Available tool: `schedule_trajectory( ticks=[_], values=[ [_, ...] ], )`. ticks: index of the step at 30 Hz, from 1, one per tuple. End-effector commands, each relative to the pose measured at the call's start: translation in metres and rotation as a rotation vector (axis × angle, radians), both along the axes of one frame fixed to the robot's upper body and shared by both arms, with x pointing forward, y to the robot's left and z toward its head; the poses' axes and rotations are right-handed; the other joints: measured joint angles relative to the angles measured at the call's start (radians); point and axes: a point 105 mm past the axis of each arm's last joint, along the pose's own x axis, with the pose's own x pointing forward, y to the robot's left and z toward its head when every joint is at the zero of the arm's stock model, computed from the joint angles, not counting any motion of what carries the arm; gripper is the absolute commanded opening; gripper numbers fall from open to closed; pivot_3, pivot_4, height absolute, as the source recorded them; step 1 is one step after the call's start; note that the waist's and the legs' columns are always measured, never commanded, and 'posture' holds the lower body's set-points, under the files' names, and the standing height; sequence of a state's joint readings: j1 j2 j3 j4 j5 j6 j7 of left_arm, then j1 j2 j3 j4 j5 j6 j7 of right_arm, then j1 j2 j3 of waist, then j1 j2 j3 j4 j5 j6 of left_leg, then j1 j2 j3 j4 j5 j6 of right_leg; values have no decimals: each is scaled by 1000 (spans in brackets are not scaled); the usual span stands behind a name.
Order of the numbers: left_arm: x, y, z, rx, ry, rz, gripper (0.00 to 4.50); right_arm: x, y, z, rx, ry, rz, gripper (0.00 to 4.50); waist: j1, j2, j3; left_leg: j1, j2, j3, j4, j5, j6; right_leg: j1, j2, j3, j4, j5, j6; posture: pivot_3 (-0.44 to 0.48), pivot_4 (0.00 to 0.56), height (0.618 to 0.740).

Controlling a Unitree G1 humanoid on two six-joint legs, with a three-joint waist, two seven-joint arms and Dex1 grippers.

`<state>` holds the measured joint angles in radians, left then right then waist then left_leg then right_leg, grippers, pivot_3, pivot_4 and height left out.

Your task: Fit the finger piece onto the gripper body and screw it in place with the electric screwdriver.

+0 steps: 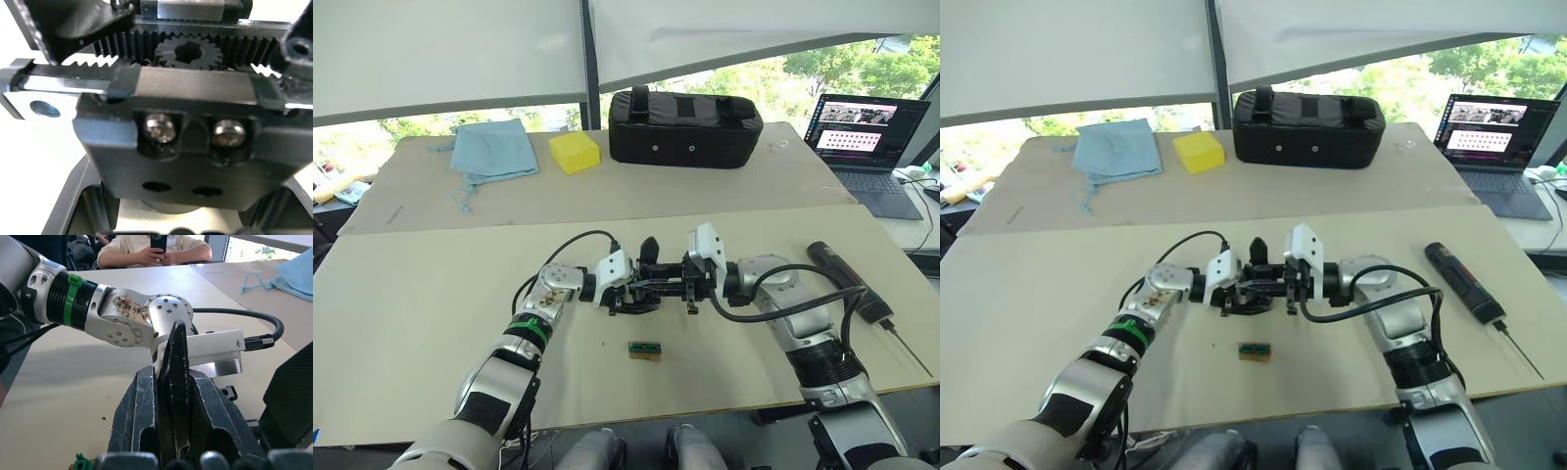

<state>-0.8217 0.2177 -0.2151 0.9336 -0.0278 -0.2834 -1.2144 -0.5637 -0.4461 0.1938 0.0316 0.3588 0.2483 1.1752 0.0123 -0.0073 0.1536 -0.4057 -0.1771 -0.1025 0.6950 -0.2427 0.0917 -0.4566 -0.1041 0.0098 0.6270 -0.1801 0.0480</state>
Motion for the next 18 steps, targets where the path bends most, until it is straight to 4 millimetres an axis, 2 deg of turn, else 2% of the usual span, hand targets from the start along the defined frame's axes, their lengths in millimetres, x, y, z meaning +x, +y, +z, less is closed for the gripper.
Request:
schedule_trajectory(
  ticks=[1,11,14,18],
  values=[
    [0,-5,4,-11,-30,-8,2386,-1,7,-8,-10,8,10,385,0,0,0,0,0,0,0,0,0,0,0,0,0,0,0,0,150,740],
    [-3,-5,3,-12,-30,-15,2386,6,-4,-29,-47,60,-21,385,0,0,-1,4,0,0,0,0,-1,1,1,0,0,0,0,0,150,740],
    [-3,-3,2,-11,-29,-14,2386,13,-11,-30,-39,74,-53,385,0,0,-1,6,0,0,0,-1,-1,2,1,0,0,0,0,0,150,740],
    [-3,-3,2,-10,-31,-13,2386,12,-11,-31,-41,101,-35,385,0,0,-1,6,1,0,0,-1,-1,2,5,1,0,0,0,0,150,740]
  ],
)
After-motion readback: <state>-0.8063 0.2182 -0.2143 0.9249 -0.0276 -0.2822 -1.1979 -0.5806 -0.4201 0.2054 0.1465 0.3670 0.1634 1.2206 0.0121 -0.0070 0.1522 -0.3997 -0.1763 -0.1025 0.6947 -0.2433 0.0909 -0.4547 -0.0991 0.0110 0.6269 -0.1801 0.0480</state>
